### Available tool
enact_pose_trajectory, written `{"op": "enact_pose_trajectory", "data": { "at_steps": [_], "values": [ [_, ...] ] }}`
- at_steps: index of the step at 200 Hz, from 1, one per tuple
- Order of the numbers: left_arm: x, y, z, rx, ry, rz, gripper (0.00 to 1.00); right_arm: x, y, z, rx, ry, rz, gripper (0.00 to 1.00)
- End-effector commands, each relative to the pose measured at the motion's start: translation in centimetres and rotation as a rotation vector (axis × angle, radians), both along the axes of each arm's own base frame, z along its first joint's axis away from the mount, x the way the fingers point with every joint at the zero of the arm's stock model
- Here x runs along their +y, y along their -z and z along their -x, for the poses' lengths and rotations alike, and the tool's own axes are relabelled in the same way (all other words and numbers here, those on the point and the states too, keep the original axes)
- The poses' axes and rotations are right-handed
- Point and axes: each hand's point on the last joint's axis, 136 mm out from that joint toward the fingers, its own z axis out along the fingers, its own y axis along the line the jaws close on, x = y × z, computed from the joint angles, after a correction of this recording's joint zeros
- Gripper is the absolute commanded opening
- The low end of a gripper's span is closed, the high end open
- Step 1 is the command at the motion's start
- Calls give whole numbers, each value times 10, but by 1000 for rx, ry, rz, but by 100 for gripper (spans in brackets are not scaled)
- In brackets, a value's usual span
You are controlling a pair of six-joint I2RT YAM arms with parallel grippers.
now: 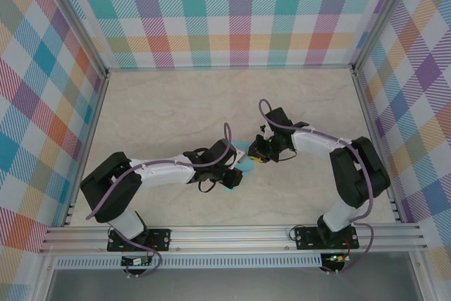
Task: Fold a paper plane with a square sheet of paper (pick it up from the middle)
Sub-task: Third fold the triangle at the center of the table.
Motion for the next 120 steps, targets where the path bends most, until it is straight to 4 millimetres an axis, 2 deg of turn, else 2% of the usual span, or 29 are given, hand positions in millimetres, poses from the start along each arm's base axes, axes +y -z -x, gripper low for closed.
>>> {"op": "enact_pose_trajectory", "data": {
  "at_steps": [1,59,85,120],
  "values": [
    [-2,-10,1,31,6,63,0,9,3,-10,-4,-31,-25,15],
    [-1,-5,0,93,12,80,0,10,34,-19,32,-75,38,14],
    [-1,-4,-1,116,11,82,0,-2,49,-13,48,-101,117,14],
    [1,-2,-7,139,1,66,0,-11,58,-9,42,-153,167,13]
  ]
}}
